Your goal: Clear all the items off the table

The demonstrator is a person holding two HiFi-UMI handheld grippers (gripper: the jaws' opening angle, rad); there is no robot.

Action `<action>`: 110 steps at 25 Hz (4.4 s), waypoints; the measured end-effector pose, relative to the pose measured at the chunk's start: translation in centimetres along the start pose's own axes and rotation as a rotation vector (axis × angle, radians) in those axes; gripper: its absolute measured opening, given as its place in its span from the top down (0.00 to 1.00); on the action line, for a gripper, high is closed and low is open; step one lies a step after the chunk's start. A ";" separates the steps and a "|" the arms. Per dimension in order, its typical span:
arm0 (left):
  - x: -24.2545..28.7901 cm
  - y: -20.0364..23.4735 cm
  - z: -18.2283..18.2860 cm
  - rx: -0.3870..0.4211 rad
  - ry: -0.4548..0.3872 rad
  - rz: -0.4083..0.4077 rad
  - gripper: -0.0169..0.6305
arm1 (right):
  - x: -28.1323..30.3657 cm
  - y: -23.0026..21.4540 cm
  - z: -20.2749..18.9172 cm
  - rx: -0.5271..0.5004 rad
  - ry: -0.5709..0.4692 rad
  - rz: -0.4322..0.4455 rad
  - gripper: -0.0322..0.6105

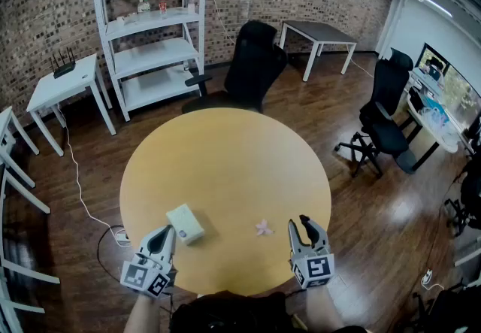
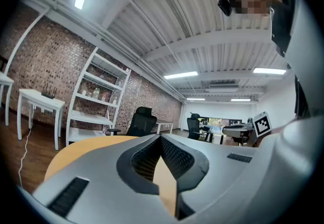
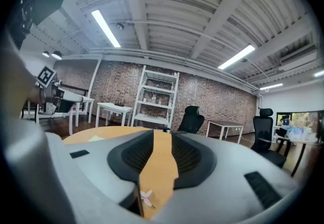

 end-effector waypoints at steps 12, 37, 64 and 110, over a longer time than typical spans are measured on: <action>1.1 -0.3 -1.7 0.051 0.063 0.062 0.99 | 2.7 1.7 -4.8 0.006 0.145 0.123 0.62; 1.8 -3.5 -13.8 -0.167 0.369 0.109 0.99 | 6.8 6.4 -22.5 -0.019 0.571 0.330 0.62; 1.1 -0.5 -9.9 -0.127 0.312 0.021 0.99 | 6.6 8.7 -18.9 -0.042 0.569 0.196 0.86; 11.3 -27.8 -1.5 -0.151 0.026 -0.907 0.99 | -30.5 -7.9 -0.9 0.011 0.173 -0.827 0.86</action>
Point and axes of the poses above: the fingertips, and each gripper's own axes: x forward along the fingers, y to its left, z out of its top, the point moved 1 cm from there along -x, backward along the fingers, and after that the axes turned 7 degrees about -z, right-handed, at the moved point
